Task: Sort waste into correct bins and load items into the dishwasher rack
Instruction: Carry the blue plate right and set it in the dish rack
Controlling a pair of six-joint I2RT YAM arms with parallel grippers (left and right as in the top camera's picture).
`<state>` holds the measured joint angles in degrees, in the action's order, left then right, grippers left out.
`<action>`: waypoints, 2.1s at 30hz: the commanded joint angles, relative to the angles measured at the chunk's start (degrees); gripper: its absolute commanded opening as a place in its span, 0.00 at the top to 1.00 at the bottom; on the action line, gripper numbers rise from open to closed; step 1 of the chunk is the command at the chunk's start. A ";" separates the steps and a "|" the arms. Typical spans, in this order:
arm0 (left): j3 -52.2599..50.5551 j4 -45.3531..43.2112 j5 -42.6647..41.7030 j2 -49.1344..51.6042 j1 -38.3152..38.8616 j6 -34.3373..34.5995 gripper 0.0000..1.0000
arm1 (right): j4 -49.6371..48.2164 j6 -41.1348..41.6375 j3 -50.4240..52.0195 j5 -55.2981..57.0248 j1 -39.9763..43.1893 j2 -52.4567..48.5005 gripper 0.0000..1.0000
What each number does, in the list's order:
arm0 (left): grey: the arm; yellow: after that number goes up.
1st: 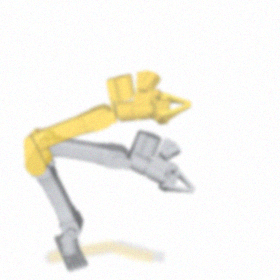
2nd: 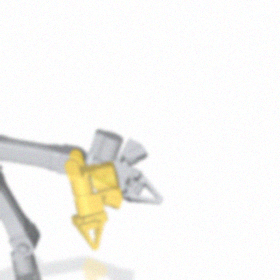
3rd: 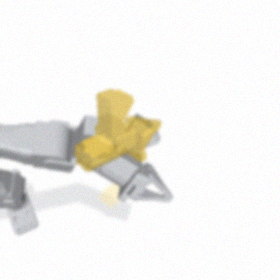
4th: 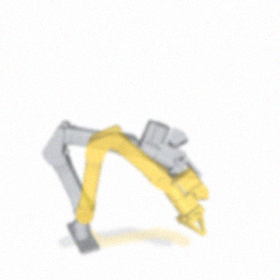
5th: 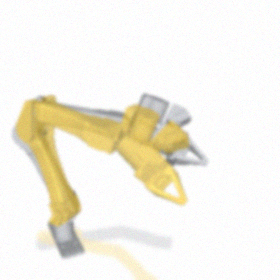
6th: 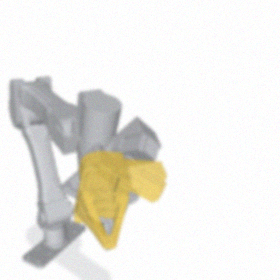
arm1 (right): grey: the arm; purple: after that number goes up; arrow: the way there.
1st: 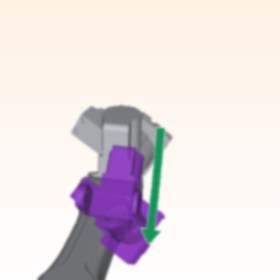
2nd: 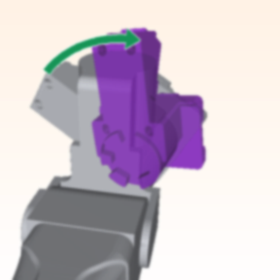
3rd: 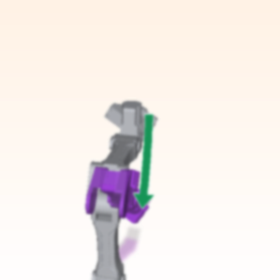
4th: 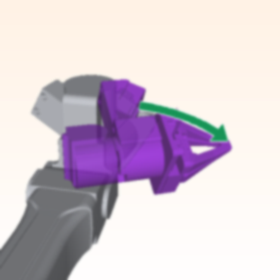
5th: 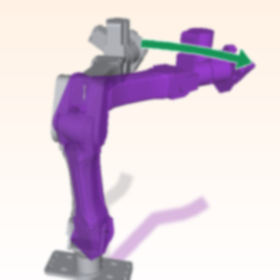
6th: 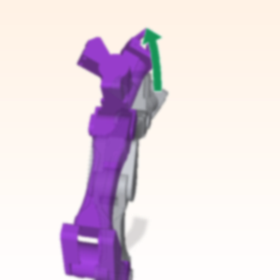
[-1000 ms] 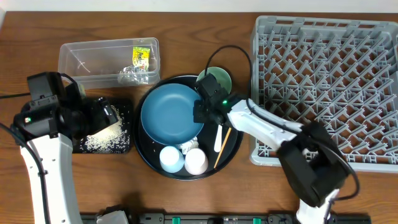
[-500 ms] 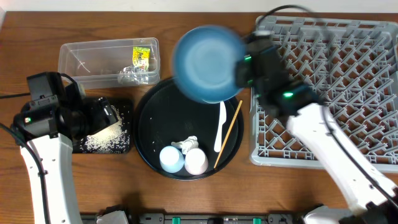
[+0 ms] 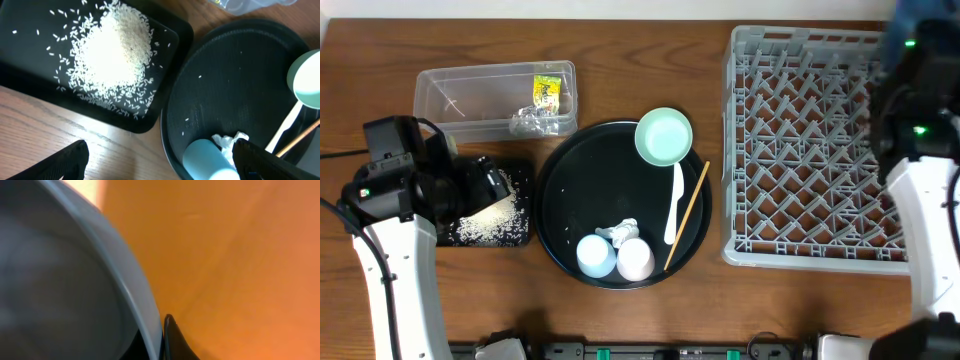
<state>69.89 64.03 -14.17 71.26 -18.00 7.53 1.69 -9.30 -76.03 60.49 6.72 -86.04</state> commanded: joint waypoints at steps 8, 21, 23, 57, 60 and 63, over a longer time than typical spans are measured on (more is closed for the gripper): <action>0.46 0.22 0.09 0.22 -0.31 0.33 0.07 | -18.16 -25.79 -0.92 8.44 8.81 -10.82 0.99; 0.46 0.20 0.07 0.22 -0.31 0.35 0.07 | -21.49 -27.61 -0.92 4.57 10.03 -21.64 0.99; 0.46 0.20 0.07 0.22 -0.31 0.66 0.07 | -21.44 -27.61 -0.90 4.13 9.68 -22.45 0.99; 0.46 0.22 0.02 0.22 -0.31 0.74 0.07 | 21.20 -2.21 -0.90 -26.49 -0.85 -12.79 0.02; 0.46 0.22 0.02 0.22 -0.31 0.74 0.07 | 26.14 -2.29 -0.90 -36.76 -1.38 -9.14 0.02; 0.46 0.22 0.02 0.22 -0.31 0.74 0.07 | 29.18 -2.32 -0.90 -47.78 -2.08 -5.92 0.02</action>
<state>69.89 64.12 -14.22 71.26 -18.00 7.73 29.54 -13.10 -76.42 27.77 5.63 -95.09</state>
